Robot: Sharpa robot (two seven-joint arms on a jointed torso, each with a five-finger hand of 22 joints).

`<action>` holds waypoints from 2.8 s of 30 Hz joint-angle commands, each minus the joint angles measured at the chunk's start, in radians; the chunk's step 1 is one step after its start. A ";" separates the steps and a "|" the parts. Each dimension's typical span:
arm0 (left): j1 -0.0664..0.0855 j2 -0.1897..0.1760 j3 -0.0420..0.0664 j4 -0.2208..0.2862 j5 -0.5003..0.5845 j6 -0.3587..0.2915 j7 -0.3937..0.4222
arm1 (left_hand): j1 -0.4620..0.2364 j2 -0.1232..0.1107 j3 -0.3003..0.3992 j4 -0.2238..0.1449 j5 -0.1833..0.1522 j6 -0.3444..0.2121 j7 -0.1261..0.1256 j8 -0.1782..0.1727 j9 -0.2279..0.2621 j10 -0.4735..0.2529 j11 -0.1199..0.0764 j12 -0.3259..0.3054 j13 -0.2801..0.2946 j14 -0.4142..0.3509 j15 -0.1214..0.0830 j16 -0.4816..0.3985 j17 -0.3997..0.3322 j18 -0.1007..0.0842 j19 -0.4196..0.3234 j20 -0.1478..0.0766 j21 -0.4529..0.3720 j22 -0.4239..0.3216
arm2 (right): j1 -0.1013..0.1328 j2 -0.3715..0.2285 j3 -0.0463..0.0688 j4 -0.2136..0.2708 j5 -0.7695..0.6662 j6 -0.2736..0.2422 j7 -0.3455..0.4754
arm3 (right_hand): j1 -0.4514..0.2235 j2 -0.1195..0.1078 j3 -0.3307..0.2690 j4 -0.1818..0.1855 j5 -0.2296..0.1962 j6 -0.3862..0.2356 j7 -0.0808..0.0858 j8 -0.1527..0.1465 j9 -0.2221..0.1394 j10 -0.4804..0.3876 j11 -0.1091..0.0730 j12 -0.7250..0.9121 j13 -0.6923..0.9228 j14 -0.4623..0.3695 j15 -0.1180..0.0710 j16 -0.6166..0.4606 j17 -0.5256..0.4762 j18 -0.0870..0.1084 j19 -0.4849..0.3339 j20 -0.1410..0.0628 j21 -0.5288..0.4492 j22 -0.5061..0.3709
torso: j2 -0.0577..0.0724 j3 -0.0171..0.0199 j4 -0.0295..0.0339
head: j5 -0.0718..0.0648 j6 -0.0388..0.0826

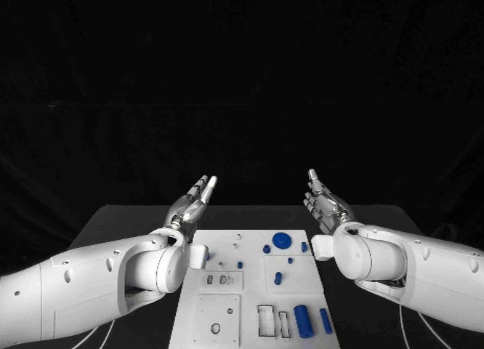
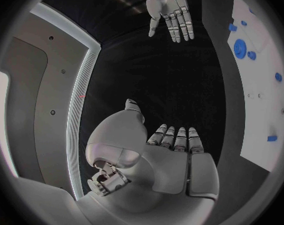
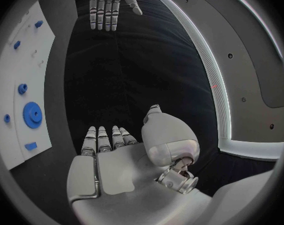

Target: Assemble the parts on the task board

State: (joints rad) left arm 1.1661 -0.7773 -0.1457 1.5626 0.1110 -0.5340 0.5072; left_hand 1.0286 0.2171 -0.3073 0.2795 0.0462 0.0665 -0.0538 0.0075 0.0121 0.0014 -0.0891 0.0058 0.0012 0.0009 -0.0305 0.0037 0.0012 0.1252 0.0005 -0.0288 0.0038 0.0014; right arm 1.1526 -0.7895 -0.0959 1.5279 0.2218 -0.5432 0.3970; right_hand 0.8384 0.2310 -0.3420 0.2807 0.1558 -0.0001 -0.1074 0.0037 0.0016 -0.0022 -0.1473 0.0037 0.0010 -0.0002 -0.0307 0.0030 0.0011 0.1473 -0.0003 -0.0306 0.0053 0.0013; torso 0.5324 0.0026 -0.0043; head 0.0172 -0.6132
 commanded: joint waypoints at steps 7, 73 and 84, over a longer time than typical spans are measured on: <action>0.034 0.004 -0.036 -0.001 0.109 0.252 0.021 | 0.058 -0.010 -0.017 0.010 0.004 0.025 -0.007 0.009 0.004 -0.001 -0.014 -0.006 -0.001 -0.001 -0.072 -0.004 -0.001 0.028 0.000 0.015 -0.004 -0.001 | 0.023 -0.002 -0.019 -0.011 0.170 0.214 -0.097 | 0.083 -0.047 -0.004 0.009 -0.048 0.000 0.052 -0.004 -0.002 0.002 0.059 -0.004 -0.001 0.000 -0.065 -0.003 -0.001 0.025 0.000 0.037 -0.005 -0.001 | 0.000 0.0001 0.0000 | 0.000 0.000; 0.085 -0.243 -0.051 0.117 -0.403 0.174 0.171 | 0.291 0.019 0.040 0.012 0.306 0.127 0.012 0.019 0.014 -0.001 0.008 -0.006 -0.001 -0.001 0.041 -0.004 -0.001 0.054 0.000 0.187 -0.004 -0.001 | 0.210 -0.094 -0.020 0.157 -2.246 0.350 -0.541 | 0.566 -0.366 0.628 -0.181 -0.003 0.905 0.129 0.136 0.176 0.921 0.169 0.137 0.103 1.379 -0.024 0.745 0.454 -0.025 1.369 0.081 1.057 0.829 | 0.252 -0.0119 0.0254 | 0.017 -0.133; 0.086 -0.272 -0.051 0.144 -0.403 0.202 0.161 | 0.310 0.026 0.046 0.012 0.349 0.138 0.021 0.021 0.016 -0.001 0.015 -0.006 -0.001 -0.001 0.058 -0.004 -0.001 0.054 0.000 0.205 -0.004 -0.001 | 0.188 -0.083 -0.020 0.158 -2.242 0.358 -0.556 | 0.540 -0.373 0.638 -0.178 -0.016 0.883 0.156 0.099 0.191 0.932 0.179 0.125 0.103 1.373 -0.026 0.850 0.546 -0.034 1.353 0.084 1.150 0.944 | 0.267 -0.0128 0.0224 | 0.032 -0.151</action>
State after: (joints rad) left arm 1.2499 -1.0491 -0.1973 1.7015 -0.2805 -0.3548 0.6572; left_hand 1.3277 0.2434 -0.2655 0.2906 0.3924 0.1954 -0.0321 0.0216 0.0271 -0.0001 -0.0831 0.0059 0.0014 -0.0007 0.0214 0.0038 0.0013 0.1717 -0.0012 0.1699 0.0038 0.0017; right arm 1.3412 -0.8738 -0.1169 1.6850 -1.9973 -0.2047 -0.1355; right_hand 1.3869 -0.1396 0.2918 0.0995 0.1430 0.8817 0.0455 0.1059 0.1912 0.9247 0.0331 0.1339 0.1032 1.3748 -0.0522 0.8510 0.5457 0.1233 1.3590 0.0536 1.1520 0.9438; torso 0.7951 -0.0097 0.0177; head 0.0447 -0.7630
